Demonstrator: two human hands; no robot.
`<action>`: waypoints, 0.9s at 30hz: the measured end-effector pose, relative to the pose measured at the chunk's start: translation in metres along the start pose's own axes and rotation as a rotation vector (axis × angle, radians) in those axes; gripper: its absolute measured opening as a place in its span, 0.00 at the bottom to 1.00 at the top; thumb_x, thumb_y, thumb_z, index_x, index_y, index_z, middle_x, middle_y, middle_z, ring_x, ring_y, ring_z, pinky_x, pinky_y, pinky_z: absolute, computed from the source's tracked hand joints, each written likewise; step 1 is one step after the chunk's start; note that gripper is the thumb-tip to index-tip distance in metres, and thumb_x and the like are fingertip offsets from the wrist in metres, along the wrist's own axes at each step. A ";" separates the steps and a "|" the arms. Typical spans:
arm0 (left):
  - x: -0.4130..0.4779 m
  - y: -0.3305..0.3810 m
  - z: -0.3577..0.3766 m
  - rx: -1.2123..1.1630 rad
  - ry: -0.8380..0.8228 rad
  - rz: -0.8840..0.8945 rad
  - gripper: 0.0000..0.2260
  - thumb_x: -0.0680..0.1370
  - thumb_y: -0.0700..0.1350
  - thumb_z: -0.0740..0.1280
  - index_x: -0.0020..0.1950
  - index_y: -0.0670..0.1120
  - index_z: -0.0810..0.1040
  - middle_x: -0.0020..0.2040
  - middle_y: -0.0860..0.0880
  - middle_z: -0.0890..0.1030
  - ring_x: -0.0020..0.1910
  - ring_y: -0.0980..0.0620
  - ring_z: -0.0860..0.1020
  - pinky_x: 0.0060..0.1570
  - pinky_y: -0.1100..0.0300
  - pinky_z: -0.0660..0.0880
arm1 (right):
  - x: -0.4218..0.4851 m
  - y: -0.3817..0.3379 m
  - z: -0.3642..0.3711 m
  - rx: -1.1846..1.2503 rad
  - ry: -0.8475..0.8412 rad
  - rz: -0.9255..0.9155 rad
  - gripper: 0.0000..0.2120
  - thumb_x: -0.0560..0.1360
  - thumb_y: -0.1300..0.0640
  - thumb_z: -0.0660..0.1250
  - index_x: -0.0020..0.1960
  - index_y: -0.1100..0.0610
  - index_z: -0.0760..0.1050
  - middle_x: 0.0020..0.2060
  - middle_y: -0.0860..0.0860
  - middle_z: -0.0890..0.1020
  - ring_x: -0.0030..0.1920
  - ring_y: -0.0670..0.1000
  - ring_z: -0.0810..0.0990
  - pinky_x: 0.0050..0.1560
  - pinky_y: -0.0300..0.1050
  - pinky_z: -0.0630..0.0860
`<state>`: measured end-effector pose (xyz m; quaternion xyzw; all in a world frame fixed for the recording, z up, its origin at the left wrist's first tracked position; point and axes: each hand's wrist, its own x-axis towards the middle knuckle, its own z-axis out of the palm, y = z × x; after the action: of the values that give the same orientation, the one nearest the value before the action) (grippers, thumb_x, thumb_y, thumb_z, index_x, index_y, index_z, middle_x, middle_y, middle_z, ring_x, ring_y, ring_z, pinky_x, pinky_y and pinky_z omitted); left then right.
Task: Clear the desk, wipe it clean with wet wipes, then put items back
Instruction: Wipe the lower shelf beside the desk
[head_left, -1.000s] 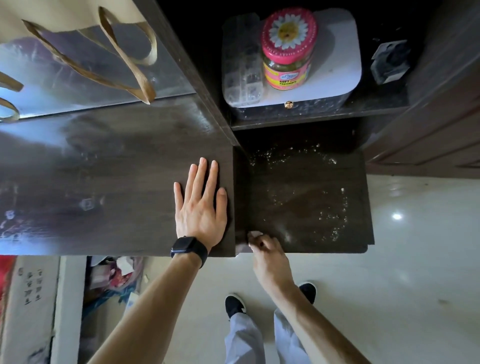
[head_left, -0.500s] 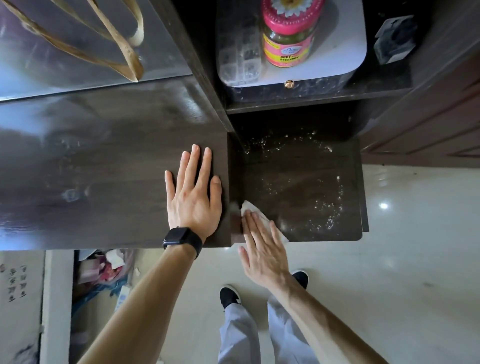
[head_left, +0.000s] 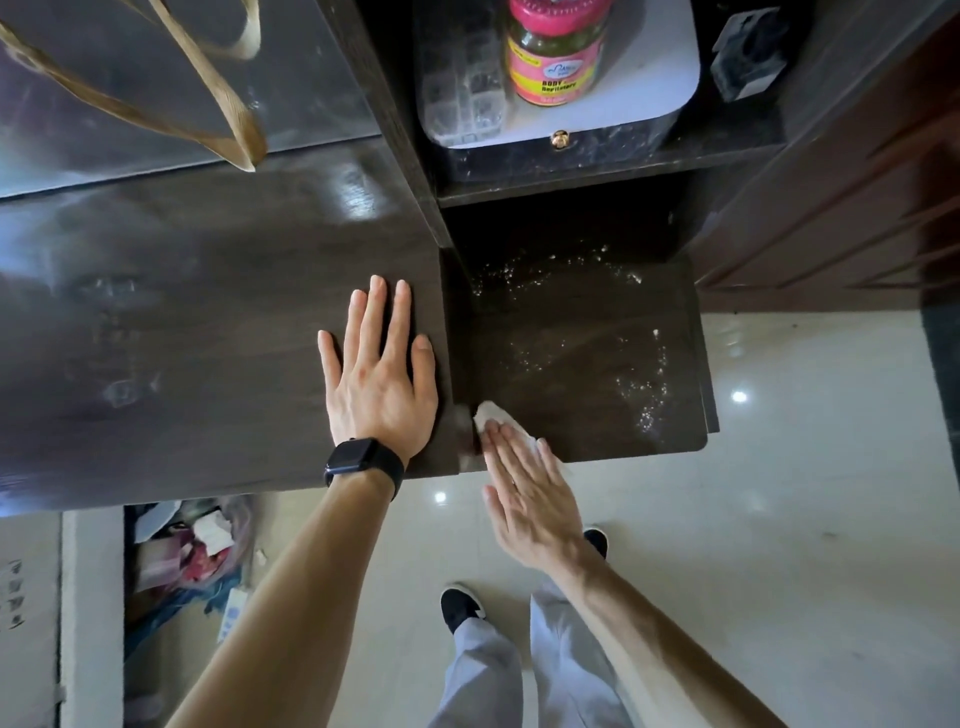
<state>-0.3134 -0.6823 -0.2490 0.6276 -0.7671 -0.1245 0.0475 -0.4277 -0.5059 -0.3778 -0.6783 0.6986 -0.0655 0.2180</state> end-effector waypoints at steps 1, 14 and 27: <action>0.001 0.000 0.000 -0.002 0.001 0.001 0.24 0.85 0.54 0.49 0.81 0.56 0.52 0.81 0.55 0.51 0.80 0.54 0.46 0.78 0.44 0.43 | 0.000 0.017 -0.005 -0.025 0.019 0.068 0.30 0.83 0.48 0.50 0.81 0.57 0.46 0.81 0.50 0.47 0.80 0.49 0.44 0.77 0.58 0.54; 0.001 0.000 0.001 -0.018 0.005 -0.005 0.24 0.84 0.54 0.50 0.81 0.56 0.53 0.81 0.55 0.52 0.80 0.54 0.47 0.78 0.43 0.46 | 0.051 0.005 -0.015 -0.004 0.001 -0.075 0.30 0.83 0.50 0.51 0.81 0.57 0.48 0.81 0.50 0.49 0.80 0.48 0.44 0.78 0.59 0.53; 0.000 0.001 -0.001 -0.009 0.011 -0.028 0.25 0.83 0.55 0.50 0.81 0.57 0.54 0.81 0.55 0.53 0.80 0.55 0.47 0.78 0.44 0.46 | 0.079 0.030 -0.033 -0.069 -0.067 -0.152 0.30 0.83 0.48 0.49 0.81 0.57 0.46 0.81 0.50 0.47 0.80 0.48 0.42 0.77 0.61 0.52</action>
<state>-0.3142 -0.6824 -0.2477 0.6388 -0.7573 -0.1250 0.0530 -0.4667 -0.5873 -0.3772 -0.7381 0.6394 -0.0353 0.2122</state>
